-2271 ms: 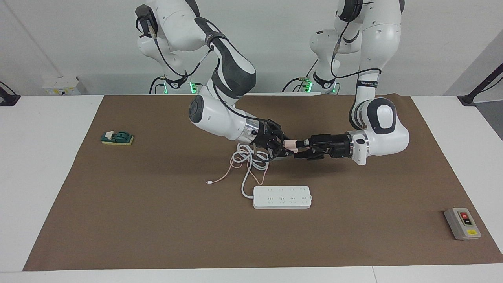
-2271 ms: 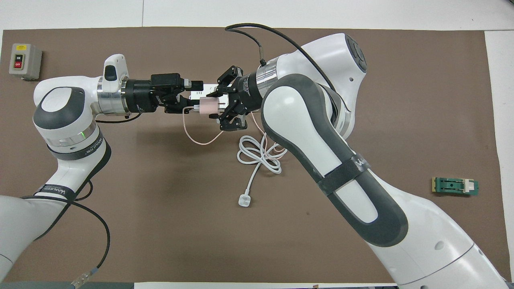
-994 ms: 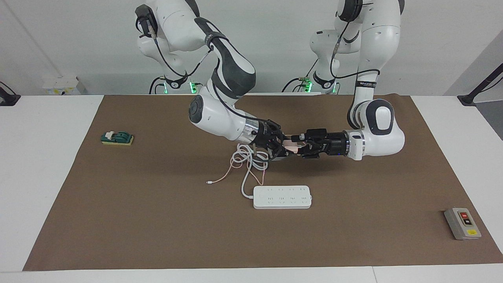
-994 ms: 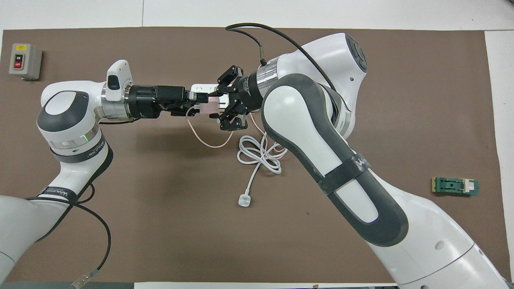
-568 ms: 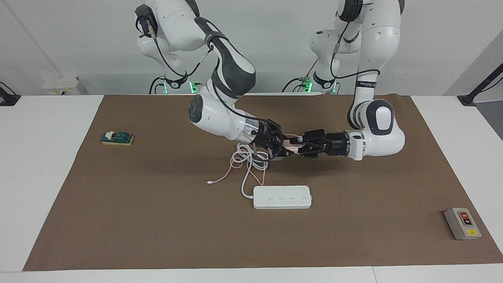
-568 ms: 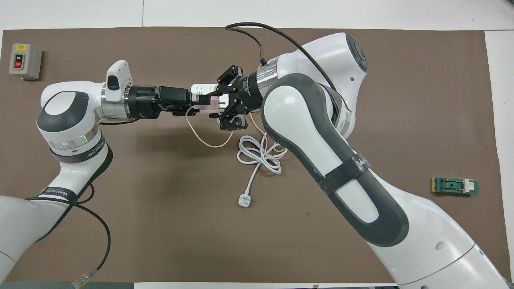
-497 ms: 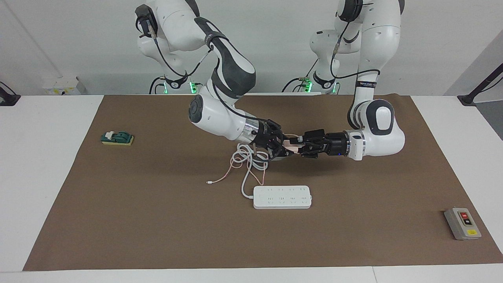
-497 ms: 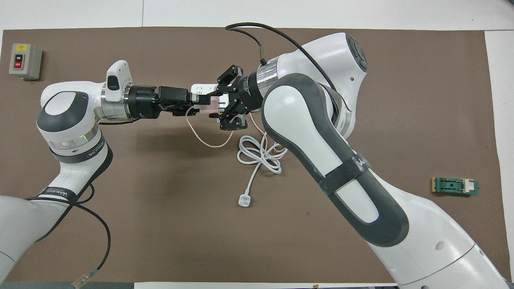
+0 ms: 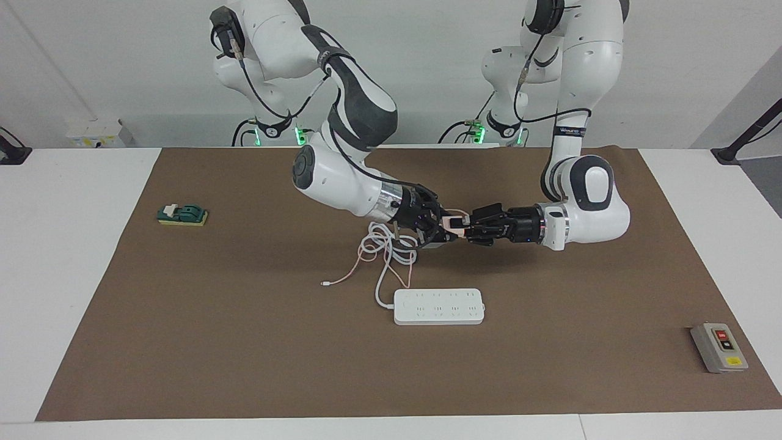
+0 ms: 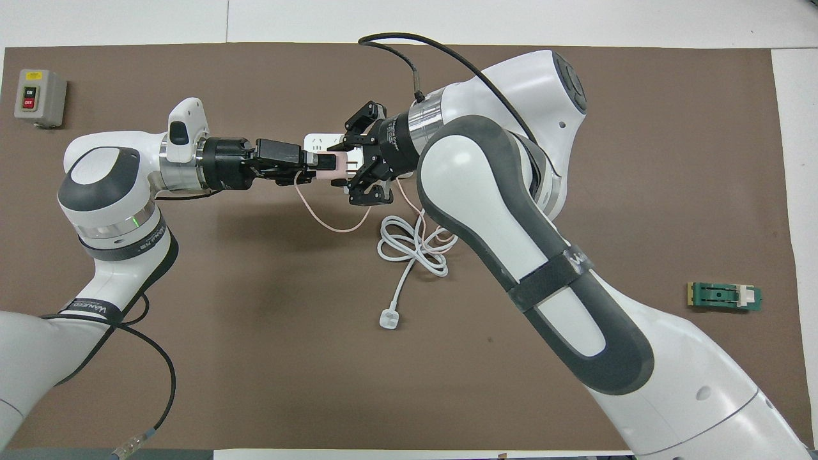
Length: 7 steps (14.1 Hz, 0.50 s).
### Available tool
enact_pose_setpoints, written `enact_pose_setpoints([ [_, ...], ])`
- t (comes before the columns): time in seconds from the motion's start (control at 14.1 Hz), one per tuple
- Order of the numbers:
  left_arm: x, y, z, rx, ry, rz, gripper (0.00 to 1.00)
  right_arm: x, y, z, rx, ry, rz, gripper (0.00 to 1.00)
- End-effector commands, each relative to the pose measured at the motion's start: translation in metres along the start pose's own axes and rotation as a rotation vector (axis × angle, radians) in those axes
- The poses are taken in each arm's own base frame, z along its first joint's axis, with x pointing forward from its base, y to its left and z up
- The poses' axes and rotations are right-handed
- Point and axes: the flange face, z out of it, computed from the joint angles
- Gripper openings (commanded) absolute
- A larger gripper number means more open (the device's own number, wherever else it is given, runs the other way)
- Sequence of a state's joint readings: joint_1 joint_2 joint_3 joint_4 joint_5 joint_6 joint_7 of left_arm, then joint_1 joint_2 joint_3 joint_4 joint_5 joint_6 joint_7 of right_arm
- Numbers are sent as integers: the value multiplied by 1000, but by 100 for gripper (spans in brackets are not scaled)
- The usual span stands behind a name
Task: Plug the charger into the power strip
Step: 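Close the left gripper on the charger while the right gripper holds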
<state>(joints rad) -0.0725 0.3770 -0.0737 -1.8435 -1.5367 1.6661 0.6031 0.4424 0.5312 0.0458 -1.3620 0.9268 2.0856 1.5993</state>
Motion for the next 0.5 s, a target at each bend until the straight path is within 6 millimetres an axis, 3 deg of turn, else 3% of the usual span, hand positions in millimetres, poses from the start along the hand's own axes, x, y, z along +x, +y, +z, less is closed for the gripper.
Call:
enact_pose_setpoints([
  [0.0,-3,10,-4,-11,17,-4,0,2,0,4,10,-2,26,99],
  [0.21,-3,14,-9,-9,23,-11,0,4,-2,1,12,-3,32,100],
  [0.43,-5,30,-43,74,29,9,0,8,-5,-6,14,-8,53,100],
])
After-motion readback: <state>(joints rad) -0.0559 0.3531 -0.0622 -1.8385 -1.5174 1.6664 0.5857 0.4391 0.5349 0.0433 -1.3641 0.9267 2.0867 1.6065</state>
